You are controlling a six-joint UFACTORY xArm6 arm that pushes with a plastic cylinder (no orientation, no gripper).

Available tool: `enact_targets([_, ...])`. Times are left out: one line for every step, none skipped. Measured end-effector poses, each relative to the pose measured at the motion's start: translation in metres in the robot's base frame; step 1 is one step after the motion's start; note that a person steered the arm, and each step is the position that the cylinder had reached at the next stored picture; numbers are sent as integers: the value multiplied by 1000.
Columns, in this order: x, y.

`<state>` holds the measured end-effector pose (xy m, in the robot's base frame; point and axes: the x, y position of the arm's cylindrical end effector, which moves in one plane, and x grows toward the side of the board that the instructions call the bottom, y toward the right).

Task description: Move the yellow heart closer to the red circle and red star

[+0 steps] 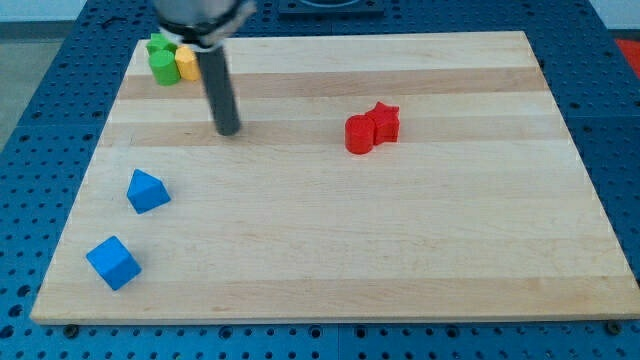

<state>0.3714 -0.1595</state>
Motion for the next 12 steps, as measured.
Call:
enact_targets([-30, -13])
enact_targets([-88, -5])
enact_targets([-152, 7])
enact_targets([-179, 10])
enact_targets([-180, 5])
enact_targets([-180, 5])
enact_targets([-179, -16])
enact_targets([-179, 8])
enact_targets([-165, 71])
enact_targets([-107, 67])
enact_targets([-68, 22])
enact_targets([-60, -54])
